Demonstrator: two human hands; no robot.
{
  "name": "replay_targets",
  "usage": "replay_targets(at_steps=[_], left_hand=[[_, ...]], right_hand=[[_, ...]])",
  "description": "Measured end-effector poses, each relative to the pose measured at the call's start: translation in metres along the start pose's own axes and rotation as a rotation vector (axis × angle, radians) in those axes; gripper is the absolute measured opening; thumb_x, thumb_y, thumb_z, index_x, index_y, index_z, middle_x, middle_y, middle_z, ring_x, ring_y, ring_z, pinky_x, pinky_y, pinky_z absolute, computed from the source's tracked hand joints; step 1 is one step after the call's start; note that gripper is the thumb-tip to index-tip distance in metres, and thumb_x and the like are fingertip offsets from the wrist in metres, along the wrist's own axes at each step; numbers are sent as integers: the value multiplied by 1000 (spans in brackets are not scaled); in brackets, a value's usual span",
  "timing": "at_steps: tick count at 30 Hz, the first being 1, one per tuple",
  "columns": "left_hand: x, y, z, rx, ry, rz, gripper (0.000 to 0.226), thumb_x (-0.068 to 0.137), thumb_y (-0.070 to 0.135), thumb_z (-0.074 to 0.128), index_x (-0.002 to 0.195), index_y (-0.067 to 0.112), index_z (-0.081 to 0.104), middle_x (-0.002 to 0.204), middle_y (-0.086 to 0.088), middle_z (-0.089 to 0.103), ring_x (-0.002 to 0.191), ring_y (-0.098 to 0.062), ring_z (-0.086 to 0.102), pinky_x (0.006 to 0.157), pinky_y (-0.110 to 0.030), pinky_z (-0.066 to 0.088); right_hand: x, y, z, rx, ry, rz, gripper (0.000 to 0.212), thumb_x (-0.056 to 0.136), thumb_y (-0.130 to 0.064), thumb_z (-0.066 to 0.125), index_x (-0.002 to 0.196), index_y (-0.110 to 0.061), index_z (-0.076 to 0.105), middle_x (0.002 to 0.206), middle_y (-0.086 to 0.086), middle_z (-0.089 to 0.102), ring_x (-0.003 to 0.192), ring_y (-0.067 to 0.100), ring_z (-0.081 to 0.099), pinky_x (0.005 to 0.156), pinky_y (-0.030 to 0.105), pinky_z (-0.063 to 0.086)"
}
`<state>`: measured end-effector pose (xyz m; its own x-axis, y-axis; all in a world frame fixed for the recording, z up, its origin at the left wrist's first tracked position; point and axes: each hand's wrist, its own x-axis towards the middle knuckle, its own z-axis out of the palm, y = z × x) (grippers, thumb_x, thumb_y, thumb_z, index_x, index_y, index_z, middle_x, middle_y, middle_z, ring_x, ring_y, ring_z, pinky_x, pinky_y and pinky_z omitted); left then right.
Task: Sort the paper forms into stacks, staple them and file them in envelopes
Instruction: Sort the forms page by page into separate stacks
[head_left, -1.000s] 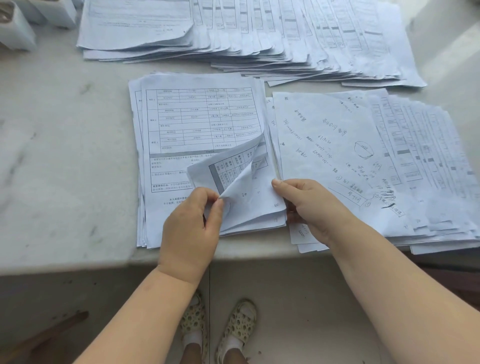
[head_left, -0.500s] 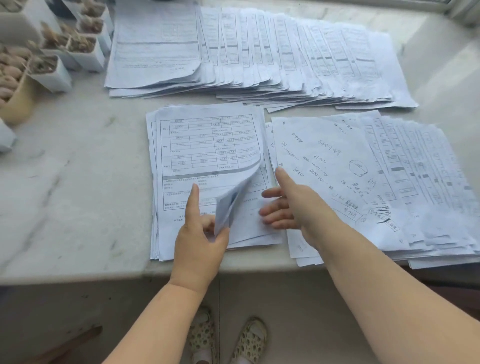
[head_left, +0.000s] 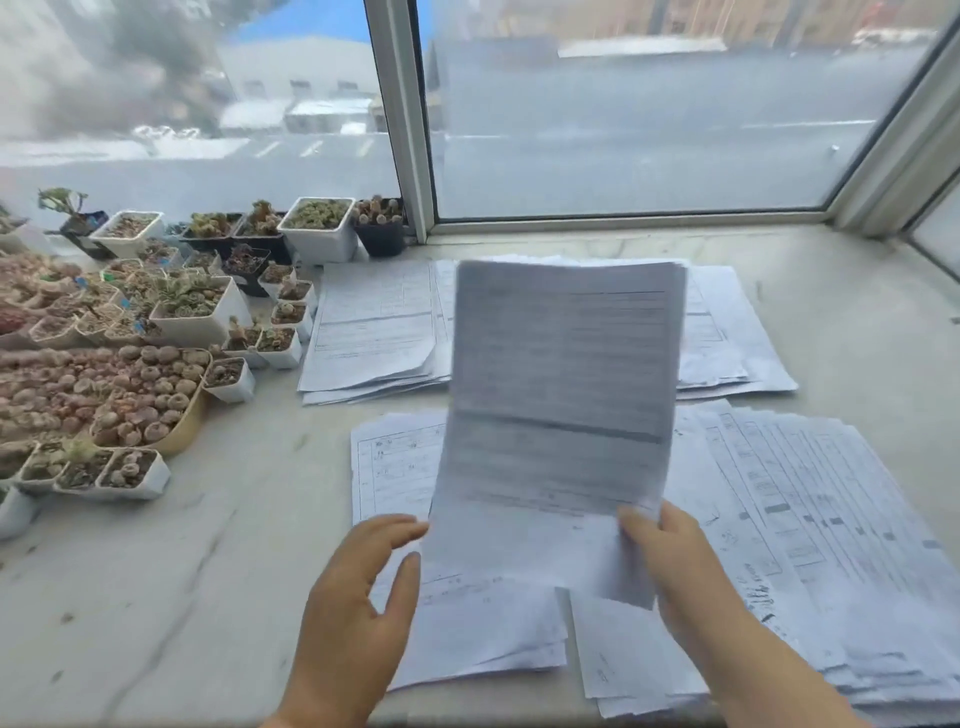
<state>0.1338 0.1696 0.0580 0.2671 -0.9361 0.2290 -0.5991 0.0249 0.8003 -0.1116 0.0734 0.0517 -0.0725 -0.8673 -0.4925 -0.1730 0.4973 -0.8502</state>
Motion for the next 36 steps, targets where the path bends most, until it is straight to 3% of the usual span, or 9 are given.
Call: replay_targets(at_steps=[5,12,16,19,23,26,29,33,36], left_hand=[[45,-16,-7,-7,34,-33,27,82,19,59,103,35,65,113,22,60,110,4,56,93,-2,35],[145,-72,28,-6,-36,-92,28,84,42,49,108,35,63,112,28,59,109,7,52,92,0,31],[210,-88,70,54,-111,18,35,84,37,50,107,20,69,109,14,62,108,-3,52,99,-8,29],[249,-97,109,217,-207,56,30,86,32,65,111,17,68,119,0,61,120,-20,51,109,-34,30],[272,-103,147,418,-354,-91,60,85,59,56,136,28,45,148,3,32,143,-22,15,119,-47,4],[271,-108,164,511,-368,-122,75,78,68,54,138,28,35,151,1,20,145,-24,6,118,-50,0],[268,-113,169,485,-309,-95,67,75,60,63,129,23,46,145,-3,33,142,-28,19,117,-55,6],[268,-120,164,298,-215,-49,17,80,34,67,90,20,69,122,-6,58,125,-31,48,106,-64,24],[266,-121,158,193,-192,-54,17,81,27,59,79,17,72,103,0,66,104,-21,58,103,-60,31]], right_hand=[[49,-53,-32,591,164,64,19,100,-6,46,111,-12,60,84,-5,74,73,9,70,64,24,56],[142,-104,10,654,193,117,17,101,-12,47,97,-11,64,72,-4,75,62,9,72,50,24,57],[184,-123,53,622,153,95,14,99,-7,50,94,-12,62,68,-3,74,60,9,71,55,28,60],[213,-128,86,612,105,140,11,99,-8,52,92,-11,61,65,-1,73,59,12,71,64,34,60],[249,-127,116,670,21,233,13,99,-9,52,91,-5,62,70,6,74,74,22,71,83,45,56],[272,-119,131,683,-40,272,14,99,-11,52,97,-5,64,83,9,75,83,26,71,81,47,55],[281,-102,138,628,-62,276,17,99,-7,50,107,-6,65,102,11,73,87,23,71,79,40,57],[285,-91,137,652,-66,284,30,98,-4,50,127,-3,59,120,14,68,100,25,68,80,36,58],[287,-91,134,687,-66,319,31,98,-4,50,127,-2,59,119,15,69,93,24,70,75,37,60]])
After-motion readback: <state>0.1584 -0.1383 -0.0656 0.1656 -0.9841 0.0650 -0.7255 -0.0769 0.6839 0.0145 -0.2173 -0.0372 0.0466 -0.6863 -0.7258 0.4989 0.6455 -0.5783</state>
